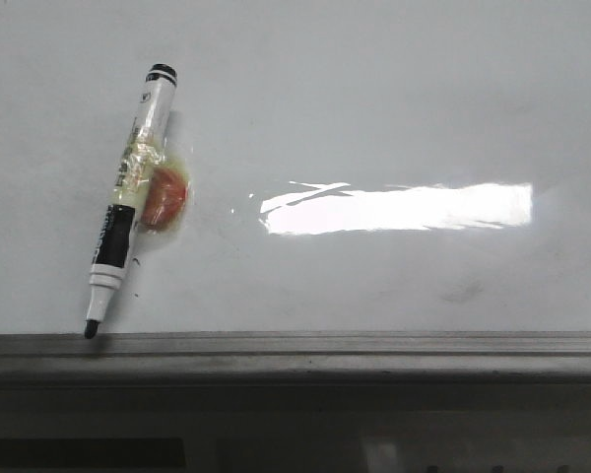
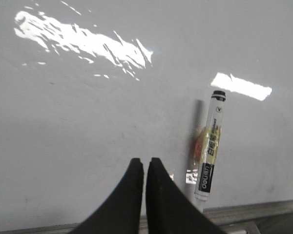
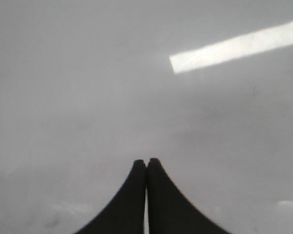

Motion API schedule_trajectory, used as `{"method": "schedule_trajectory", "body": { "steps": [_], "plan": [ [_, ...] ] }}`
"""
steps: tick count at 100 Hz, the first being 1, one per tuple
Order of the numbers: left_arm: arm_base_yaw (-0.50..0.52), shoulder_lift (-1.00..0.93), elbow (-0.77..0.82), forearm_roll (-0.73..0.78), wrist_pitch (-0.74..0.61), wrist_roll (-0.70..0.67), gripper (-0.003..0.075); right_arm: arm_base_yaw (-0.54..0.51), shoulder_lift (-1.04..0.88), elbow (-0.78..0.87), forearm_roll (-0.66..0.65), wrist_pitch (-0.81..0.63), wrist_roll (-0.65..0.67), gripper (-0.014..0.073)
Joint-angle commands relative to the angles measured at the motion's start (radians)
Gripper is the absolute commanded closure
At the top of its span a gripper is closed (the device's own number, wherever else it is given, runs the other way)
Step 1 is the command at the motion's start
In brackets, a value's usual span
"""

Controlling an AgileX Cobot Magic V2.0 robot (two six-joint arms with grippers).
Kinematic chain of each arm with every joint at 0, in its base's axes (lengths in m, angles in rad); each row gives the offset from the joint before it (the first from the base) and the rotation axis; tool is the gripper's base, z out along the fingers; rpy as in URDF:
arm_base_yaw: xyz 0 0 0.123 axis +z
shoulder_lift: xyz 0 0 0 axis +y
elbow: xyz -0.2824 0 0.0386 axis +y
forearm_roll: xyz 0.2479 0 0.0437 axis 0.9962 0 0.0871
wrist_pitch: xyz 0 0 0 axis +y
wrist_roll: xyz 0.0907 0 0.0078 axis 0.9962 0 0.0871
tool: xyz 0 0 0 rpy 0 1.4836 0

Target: Write number 7 on whiteboard

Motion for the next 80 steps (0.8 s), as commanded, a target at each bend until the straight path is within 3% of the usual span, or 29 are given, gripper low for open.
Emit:
{"method": "schedule_trajectory", "body": {
  "steps": [1, 16, 27, 34, 46, 51, 80],
  "plan": [
    [0.002, 0.107, -0.097, -0.008, 0.011, 0.051, 0.0741, -0.004, 0.065, -0.092, 0.001, 0.034, -0.073, 0.0644],
    [0.002, 0.269, -0.218, -0.008, 0.082, 0.217, 0.074, -0.004, 0.111, -0.159, 0.022, 0.039, -0.169, 0.0642],
    [-0.016, 0.352, -0.287, -0.008, 0.105, 0.317, 0.0708, -0.004, 0.12, -0.184, 0.044, 0.041, -0.212, 0.0578],
    [-0.057, 0.392, -0.321, -0.008, 0.105, 0.366, 0.0607, -0.004, 0.12, -0.186, 0.046, 0.043, -0.212, 0.0482],
    [-0.138, 0.454, -0.347, -0.011, 0.103, 0.378, 0.0366, -0.004, 0.12, -0.186, 0.046, 0.044, -0.212, 0.0298],
    [-0.171, 0.479, -0.347, -0.017, 0.094, 0.378, 0.0321, -0.004, 0.12, -0.186, 0.046, 0.044, -0.212, 0.0254],
    [-0.341, 0.641, -0.347, -0.14, -0.017, 0.378, 0.0332, -0.004, 0.12, -0.186, 0.046, 0.041, -0.212, 0.0239]
  ]
}}
